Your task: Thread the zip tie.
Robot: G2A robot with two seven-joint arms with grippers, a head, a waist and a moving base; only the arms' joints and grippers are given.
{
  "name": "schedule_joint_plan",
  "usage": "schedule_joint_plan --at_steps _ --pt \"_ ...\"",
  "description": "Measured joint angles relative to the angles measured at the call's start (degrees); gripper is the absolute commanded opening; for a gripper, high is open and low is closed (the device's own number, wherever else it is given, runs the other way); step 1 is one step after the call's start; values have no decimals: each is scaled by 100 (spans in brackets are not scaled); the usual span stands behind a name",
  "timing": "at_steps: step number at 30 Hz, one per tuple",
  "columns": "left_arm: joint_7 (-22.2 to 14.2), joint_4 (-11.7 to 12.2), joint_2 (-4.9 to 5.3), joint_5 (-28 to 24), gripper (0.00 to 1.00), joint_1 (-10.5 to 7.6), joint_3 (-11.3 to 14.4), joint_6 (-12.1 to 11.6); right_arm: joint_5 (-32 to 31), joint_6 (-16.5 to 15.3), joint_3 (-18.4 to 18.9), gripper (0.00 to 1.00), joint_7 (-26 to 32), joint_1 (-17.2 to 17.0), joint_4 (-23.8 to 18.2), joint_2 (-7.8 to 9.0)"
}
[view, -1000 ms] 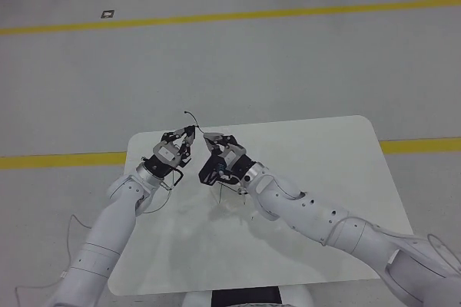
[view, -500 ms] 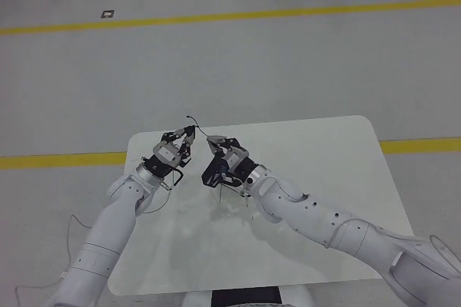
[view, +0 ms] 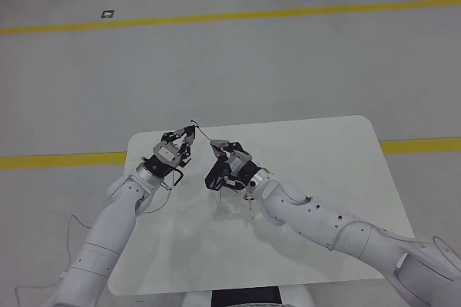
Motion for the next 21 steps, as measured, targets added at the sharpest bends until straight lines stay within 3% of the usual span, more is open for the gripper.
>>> schedule_joint_plan --at_steps 21 --pt "0 0 0 0 0 0 0 0 0 0 -84 0 142 -61 -94 139"
